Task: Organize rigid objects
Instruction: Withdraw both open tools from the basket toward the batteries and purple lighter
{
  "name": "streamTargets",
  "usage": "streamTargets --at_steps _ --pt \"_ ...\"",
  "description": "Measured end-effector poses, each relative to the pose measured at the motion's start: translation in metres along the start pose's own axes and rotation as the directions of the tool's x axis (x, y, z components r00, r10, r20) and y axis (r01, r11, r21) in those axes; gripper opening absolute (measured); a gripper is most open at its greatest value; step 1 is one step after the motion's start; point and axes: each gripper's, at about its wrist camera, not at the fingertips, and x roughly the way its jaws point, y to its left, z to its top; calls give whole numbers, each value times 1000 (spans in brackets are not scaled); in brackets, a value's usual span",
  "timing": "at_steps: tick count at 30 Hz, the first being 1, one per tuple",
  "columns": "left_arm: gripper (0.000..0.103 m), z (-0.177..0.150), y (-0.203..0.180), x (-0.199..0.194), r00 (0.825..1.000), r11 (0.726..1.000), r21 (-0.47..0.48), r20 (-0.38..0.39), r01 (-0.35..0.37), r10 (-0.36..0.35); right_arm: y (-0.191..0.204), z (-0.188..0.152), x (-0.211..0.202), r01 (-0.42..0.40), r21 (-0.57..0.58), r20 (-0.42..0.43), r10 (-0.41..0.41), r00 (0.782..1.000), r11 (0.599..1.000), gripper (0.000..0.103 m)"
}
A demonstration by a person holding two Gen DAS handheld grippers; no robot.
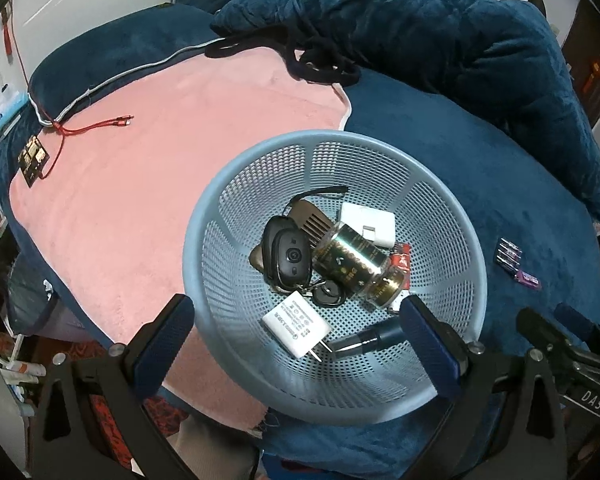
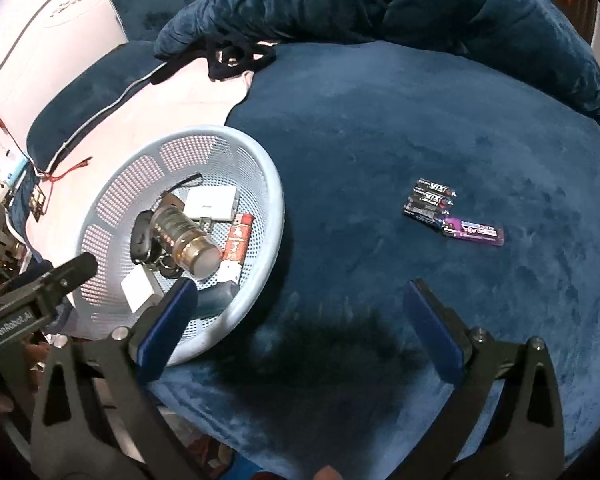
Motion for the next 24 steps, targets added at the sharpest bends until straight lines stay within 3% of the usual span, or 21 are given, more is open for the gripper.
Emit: streamTargets --at_steps 10,24 --pt "103 -2 -25 -12 1000 999 42 16 7 -7 -16 -2 -18 -27 38 52 25 998 999 103" --pt "103 -14 -91 -5 1000 984 177 -16 27 -25 -91 -16 -24 -13 162 54 4 999 987 103"
